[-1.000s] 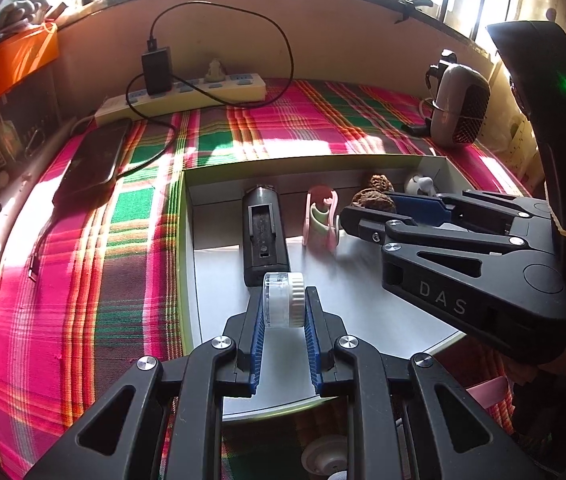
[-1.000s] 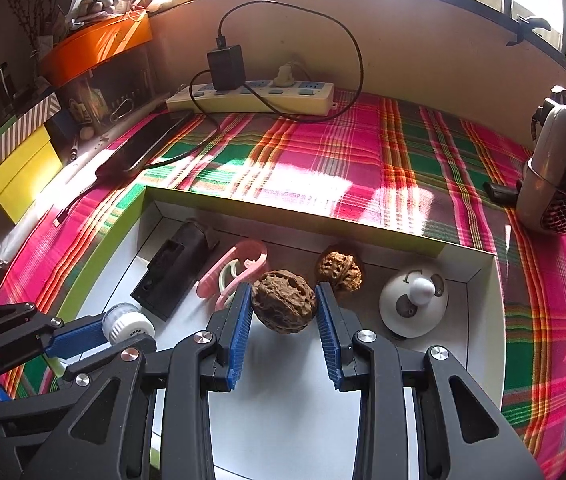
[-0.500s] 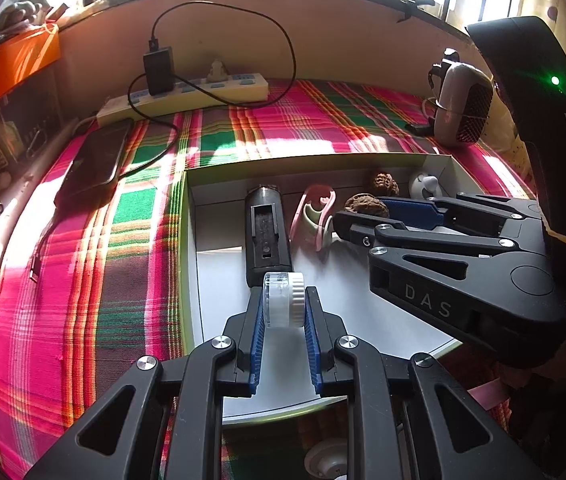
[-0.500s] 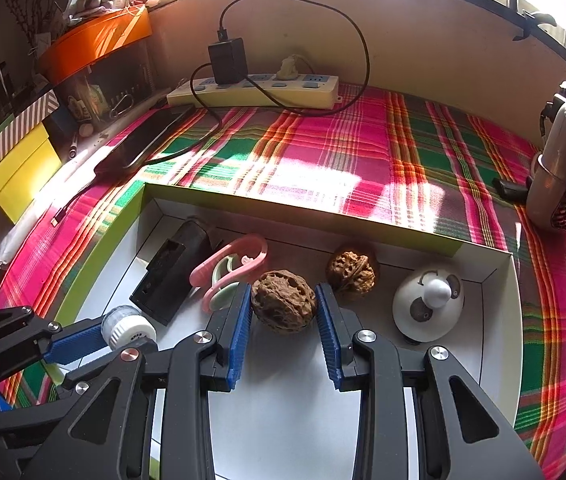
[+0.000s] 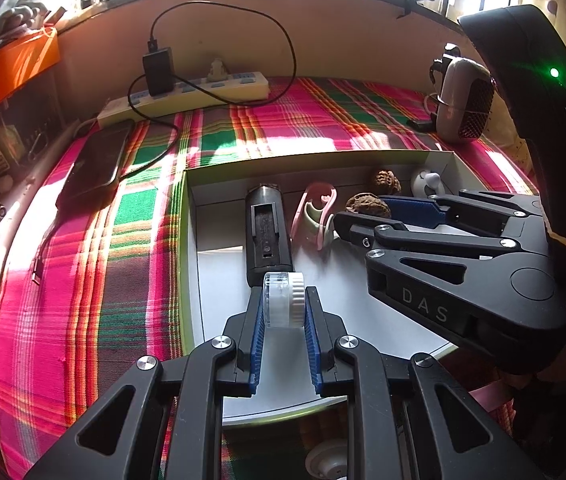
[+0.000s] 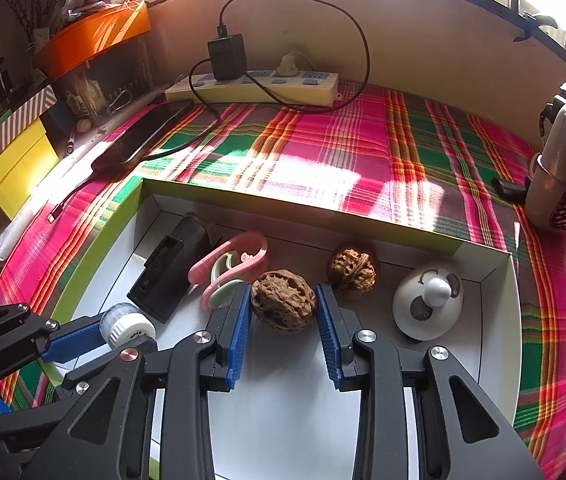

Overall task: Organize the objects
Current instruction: 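Carry the walnut in the right tool and the white cylinder in the left tool into the box, then open the right tool to drop the walnut while the left tool releases the white cylinder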

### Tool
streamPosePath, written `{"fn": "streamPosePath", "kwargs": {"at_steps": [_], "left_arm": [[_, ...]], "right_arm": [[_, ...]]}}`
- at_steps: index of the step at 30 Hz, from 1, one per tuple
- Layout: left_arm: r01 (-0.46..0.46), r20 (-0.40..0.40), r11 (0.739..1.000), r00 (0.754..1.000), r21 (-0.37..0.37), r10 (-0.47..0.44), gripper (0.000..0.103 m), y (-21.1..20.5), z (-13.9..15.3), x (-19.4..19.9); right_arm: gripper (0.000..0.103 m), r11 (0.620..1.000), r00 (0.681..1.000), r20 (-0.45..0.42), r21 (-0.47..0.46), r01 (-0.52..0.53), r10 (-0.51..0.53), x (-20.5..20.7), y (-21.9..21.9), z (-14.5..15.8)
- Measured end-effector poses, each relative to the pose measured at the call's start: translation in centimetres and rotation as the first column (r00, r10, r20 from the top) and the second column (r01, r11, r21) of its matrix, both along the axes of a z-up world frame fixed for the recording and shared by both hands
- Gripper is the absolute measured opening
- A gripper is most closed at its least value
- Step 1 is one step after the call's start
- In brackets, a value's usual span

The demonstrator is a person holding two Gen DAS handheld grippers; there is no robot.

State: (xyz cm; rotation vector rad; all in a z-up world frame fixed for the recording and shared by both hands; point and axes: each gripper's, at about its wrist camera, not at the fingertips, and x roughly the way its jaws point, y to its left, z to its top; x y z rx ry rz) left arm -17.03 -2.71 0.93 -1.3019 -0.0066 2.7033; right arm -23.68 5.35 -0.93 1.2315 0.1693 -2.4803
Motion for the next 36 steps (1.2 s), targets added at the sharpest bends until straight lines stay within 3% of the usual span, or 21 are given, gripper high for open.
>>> {"fn": "streamPosePath", "kwargs": {"at_steps": [19, 23, 36], "left_arm": [[0.001, 0.001, 1.0, 1.0, -0.006, -0.001, 0.018, 0.2, 0.1, 0.0], [0.002, -0.001, 1.0, 1.0, -0.002, -0.002, 0.019, 0.2, 0.1, 0.0], [-0.008, -0.012, 1.0, 1.0, -0.011, 0.007, 0.024, 0.1, 0.7, 0.7]], "right_arm": [[0.036, 1.0, 1.0, 0.013, -0.025, 0.018, -0.018, 0.0, 0.3, 0.0], [0.047, 1.0, 1.0, 0.01, -0.026, 0.017, -0.017, 0.1, 0.3, 0.1], [0.047, 0.999, 0.999, -0.011, -0.033, 0.043, -0.043, 1.0, 0.8, 1.0]]}}
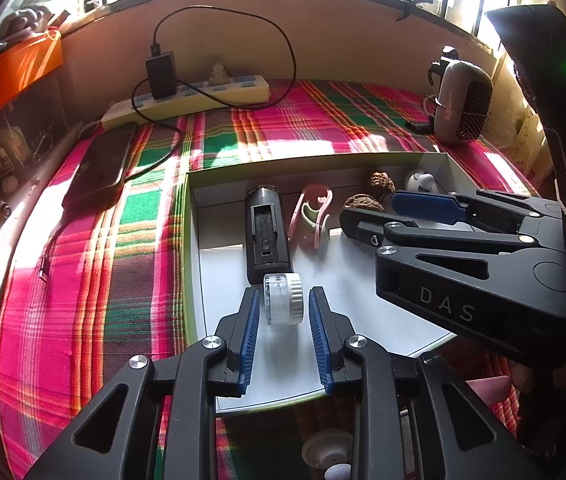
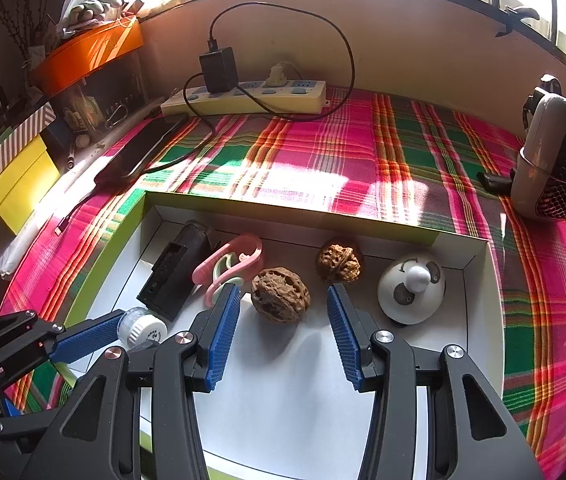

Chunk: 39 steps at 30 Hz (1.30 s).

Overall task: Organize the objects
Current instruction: 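Open the right tool to drop the walnut while the left tool releases the white cylinder, then withdraw both tools from the box toward the remaining objects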

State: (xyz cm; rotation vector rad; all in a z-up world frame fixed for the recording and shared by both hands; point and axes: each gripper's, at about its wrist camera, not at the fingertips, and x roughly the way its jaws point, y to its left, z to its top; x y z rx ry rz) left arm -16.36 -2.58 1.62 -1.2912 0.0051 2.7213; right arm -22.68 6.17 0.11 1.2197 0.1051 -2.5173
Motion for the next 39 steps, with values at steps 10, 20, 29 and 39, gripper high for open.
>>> {"fn": "streamPosePath", "kwargs": {"at_steps": [10, 20, 29, 39], "left_arm": [[-0.02, -0.032, 1.0, 0.999, 0.012, 0.021, 0.024, -0.4, 1.3, 1.5], [-0.022, -0.064, 1.0, 0.998, -0.001, 0.022, 0.024, -0.5, 2.4, 3.6], [-0.025, -0.083, 0.999, 0.996, 0.019, 0.027, 0.025, -0.8, 3.0, 5.7], [-0.046, -0.081, 0.997, 0.995, 0.063, 0.051, 0.025, -2.8, 2.7, 8.2]], "right_arm": [[0.047, 1.0, 0.999, -0.032, -0.011, 0.006, -0.006, 1.8, 0.2, 1.3], [0.047, 1.0, 0.998, -0.064, -0.029, 0.006, -0.008, 4.3, 0.6, 2.6], [0.047, 0.999, 0.996, -0.09, -0.039, 0.007, -0.011, 6.7, 1.1, 3.3], [0.047, 0.999, 0.993, -0.117, -0.046, 0.023, -0.028, 9.4, 2.9, 3.7]]}}
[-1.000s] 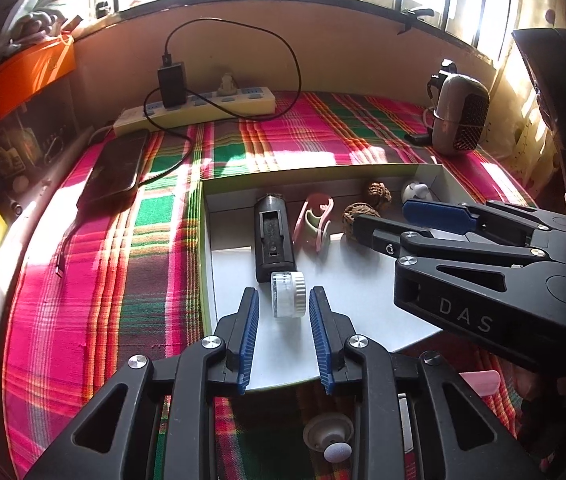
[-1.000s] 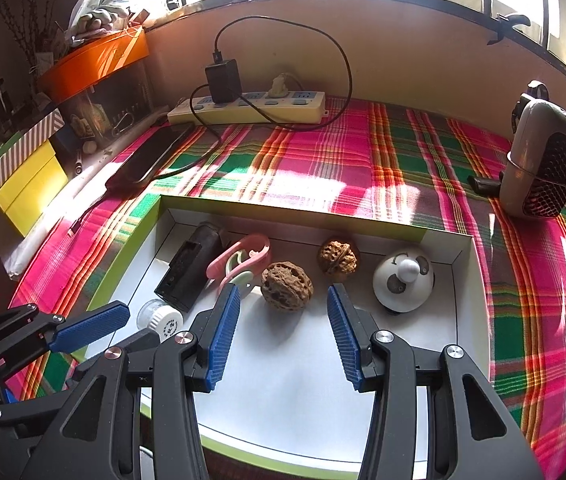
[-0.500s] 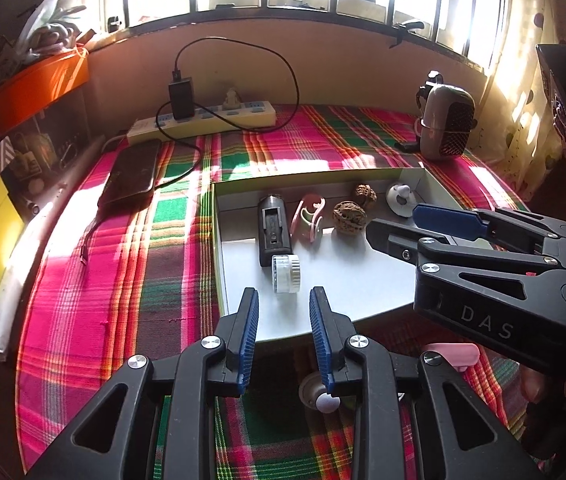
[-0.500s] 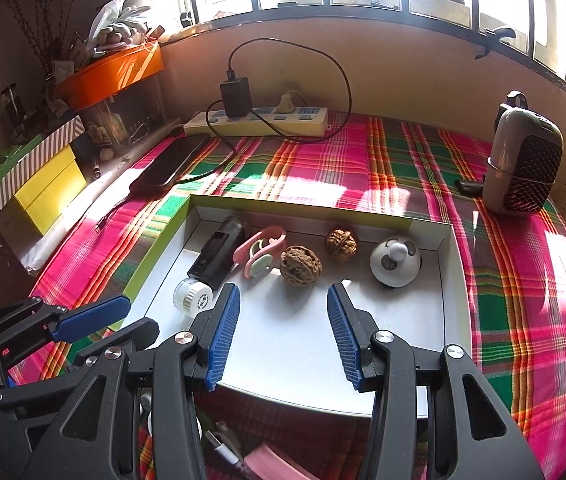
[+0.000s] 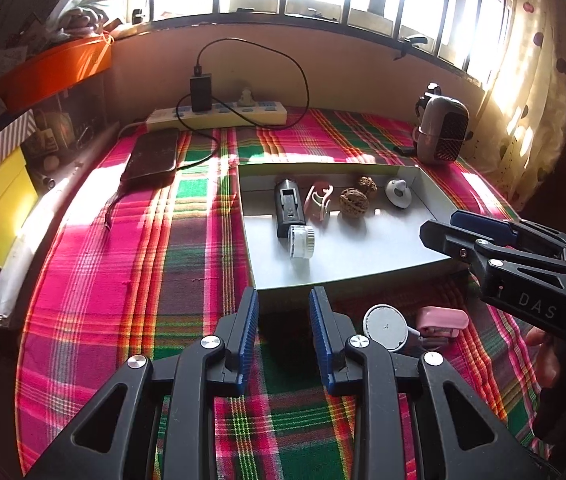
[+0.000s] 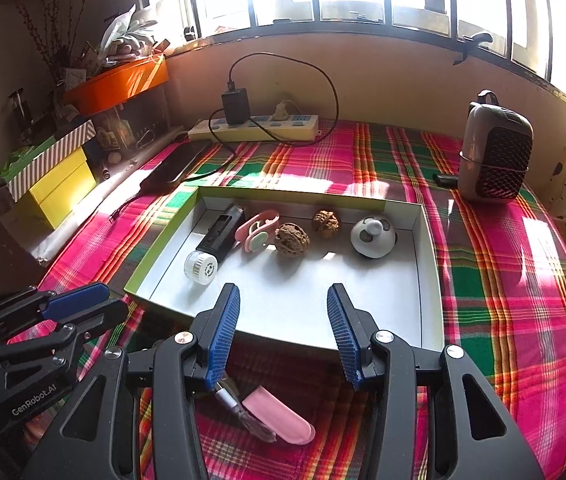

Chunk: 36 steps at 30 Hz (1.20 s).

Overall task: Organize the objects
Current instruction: 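Withdraw both tools from the box toward the remaining objects, then grasp the pink case with the right tool while the left tool approaches the grey-white knob toy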

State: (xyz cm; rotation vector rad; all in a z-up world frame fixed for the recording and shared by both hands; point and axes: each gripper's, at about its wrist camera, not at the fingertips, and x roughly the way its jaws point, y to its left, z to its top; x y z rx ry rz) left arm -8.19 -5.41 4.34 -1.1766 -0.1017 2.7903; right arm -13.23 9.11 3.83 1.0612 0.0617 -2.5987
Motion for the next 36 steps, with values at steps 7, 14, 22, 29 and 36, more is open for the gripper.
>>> {"fn": "streamPosePath", "kwargs": {"at_steps": [7, 14, 22, 29, 36], "left_arm": [[0.01, 0.019, 0.999, 1.0, 0.048, -0.011, 0.026, -0.7, -0.9, 1.1], [0.056, 0.025, 0.995, 0.998, 0.082, -0.058, 0.029, -0.2, -1.6, 1.9], [0.095, 0.05, 0.99, 0.994, 0.1, -0.1, 0.032, 0.6, -2.7, 1.7], [0.104, 0.072, 0.99, 0.991, 0.098, -0.111, 0.032, 1.2, -3.4, 1.2], [0.096, 0.089, 0.991, 0.991, 0.092, -0.104, 0.032, 1.4, -3.9, 0.4]], "right_arm": [[0.047, 1.0, 1.0, -0.001, -0.018, 0.016, -0.016, 1.7, 1.5, -0.2], [0.047, 0.999, 0.999, 0.006, -0.025, 0.031, -0.031, 3.1, 2.7, -0.8], [0.049, 0.998, 0.998, 0.026, -0.029, 0.057, -0.056, 4.3, 4.2, -1.9], [0.051, 0.997, 0.996, 0.054, -0.026, 0.071, -0.07, 4.4, 5.0, -3.0], [0.051, 0.999, 0.998, 0.062, -0.038, -0.021, 0.023, 4.4, 3.8, -3.6]]}}
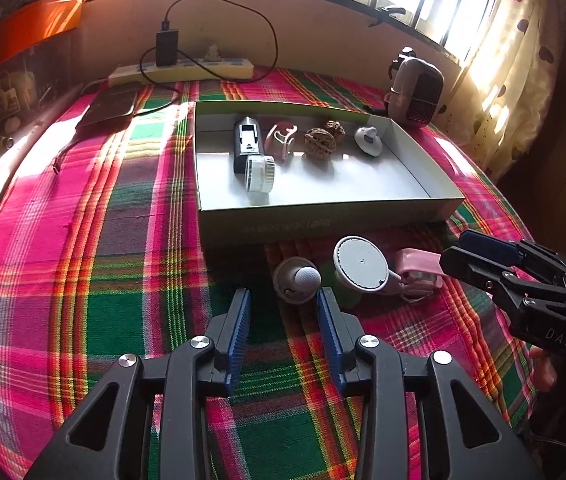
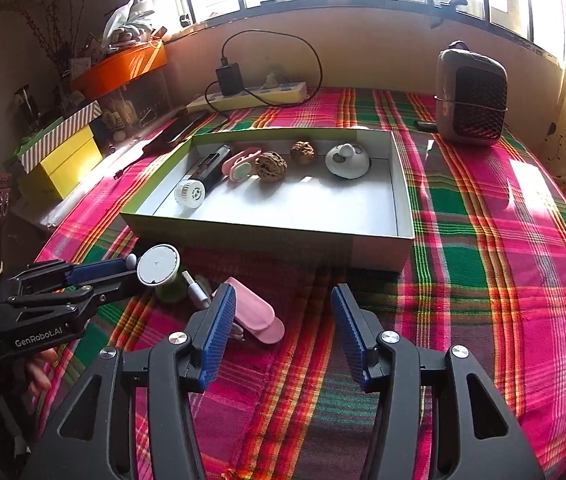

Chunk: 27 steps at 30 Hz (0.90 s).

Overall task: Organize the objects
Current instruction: 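Grasp the pink case with the right tool while the left tool approaches the grey-white knob toy, then lift the pink case with the right tool while the left tool moves to the grey-white knob toy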

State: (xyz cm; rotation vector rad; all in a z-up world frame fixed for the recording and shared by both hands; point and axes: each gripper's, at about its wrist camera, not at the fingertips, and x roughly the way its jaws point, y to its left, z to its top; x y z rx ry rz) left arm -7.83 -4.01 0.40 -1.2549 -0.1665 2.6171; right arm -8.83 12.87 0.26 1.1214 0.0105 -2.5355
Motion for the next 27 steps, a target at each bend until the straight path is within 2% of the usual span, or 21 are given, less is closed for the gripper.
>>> {"fn": "streamPosePath", "kwargs": {"at_steps": [4, 20, 24, 27], "left_arm": [[0.007, 0.003, 1.0, 1.0, -0.013, -0.007, 0.032, 0.3, -0.1, -0.4], [-0.02, 0.003, 1.0, 1.0, -0.015, 0.02, 0.033, 0.3, -0.1, -1.6], [-0.024, 0.002, 1.0, 1.0, -0.014, 0.024, 0.033, 0.2, -0.1, -1.7], [-0.031, 0.002, 0.999, 1.0, -0.014, 0.031, 0.033, 0.2, -0.1, -1.9]], "right_arm": [[0.051, 1.0, 1.0, 0.01, 0.025, -0.019, 0.019, -0.4, -0.9, -0.5], [0.051, 0.997, 0.997, 0.036, 0.026, -0.074, 0.073, -1.6, -2.1, -1.0], [0.051, 0.992, 0.994, 0.039, 0.069, -0.104, 0.102, -1.3, -2.6, -1.2], [0.051, 0.994, 0.996, 0.049, 0.074, -0.08, 0.076, -1.8, -2.3, -1.6]]}}
